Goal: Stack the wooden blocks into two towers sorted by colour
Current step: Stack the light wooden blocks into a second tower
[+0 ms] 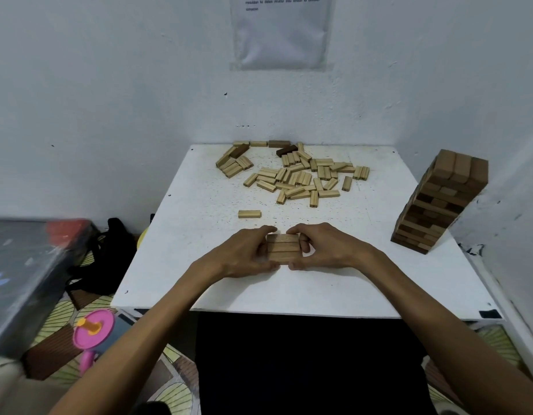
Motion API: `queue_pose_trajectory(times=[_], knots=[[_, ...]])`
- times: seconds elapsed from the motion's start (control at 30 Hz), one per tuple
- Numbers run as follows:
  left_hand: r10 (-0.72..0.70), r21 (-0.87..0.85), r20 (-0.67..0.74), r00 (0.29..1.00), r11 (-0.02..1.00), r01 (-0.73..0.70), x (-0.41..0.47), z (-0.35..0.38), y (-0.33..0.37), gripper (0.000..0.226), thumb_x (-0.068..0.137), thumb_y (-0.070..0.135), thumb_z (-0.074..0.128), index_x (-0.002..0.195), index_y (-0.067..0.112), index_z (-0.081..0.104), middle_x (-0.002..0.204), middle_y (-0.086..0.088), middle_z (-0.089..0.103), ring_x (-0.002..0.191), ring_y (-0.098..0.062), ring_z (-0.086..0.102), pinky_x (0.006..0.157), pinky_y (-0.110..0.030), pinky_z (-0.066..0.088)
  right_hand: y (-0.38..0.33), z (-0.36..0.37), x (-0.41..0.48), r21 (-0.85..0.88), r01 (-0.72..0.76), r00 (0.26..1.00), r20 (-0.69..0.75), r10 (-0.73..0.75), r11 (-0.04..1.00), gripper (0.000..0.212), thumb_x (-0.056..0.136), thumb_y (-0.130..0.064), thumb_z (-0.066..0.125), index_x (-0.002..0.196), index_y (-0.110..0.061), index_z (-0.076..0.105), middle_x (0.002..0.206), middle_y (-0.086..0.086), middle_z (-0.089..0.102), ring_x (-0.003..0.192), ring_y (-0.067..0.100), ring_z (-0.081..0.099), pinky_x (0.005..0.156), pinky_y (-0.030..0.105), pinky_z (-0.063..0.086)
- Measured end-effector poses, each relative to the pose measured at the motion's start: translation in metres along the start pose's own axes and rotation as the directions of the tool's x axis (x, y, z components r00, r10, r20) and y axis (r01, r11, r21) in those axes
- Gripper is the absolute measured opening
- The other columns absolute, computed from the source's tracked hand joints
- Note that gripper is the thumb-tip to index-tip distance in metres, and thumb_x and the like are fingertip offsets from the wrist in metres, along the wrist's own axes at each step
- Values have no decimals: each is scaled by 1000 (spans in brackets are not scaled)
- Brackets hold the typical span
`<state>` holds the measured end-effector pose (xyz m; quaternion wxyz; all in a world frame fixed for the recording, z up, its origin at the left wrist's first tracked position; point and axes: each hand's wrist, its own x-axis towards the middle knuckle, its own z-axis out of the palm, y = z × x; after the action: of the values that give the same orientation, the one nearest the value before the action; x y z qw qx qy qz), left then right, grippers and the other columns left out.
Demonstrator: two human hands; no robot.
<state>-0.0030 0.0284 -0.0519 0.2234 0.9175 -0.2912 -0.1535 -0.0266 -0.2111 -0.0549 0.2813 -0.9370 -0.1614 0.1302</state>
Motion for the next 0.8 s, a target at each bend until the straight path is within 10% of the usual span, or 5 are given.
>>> queue_pose_trajectory(times=[0.6, 0.8], knots=[[90, 28, -52, 995, 996, -89, 6, -4, -6, 60, 84, 41, 82, 134, 17, 59, 102, 8, 58, 82, 0, 52, 67, -12, 38, -3, -6, 5, -36, -44, 998, 41, 45, 998, 74, 81, -45, 85, 143, -22, 53, 96, -12, 58, 82, 1, 54, 70, 20, 39], [100, 54, -109, 989, 994, -95, 3, 2, -13, 75, 81, 55, 80, 146, 27, 52, 122, 4, 49, 106, -13, 50, 89, -26, 44, -5, -4, 2, -18, -55, 998, 36, 55, 998, 74, 82, -42, 85, 144, -20, 53, 99, -9, 60, 85, 5, 55, 75, 23, 43]])
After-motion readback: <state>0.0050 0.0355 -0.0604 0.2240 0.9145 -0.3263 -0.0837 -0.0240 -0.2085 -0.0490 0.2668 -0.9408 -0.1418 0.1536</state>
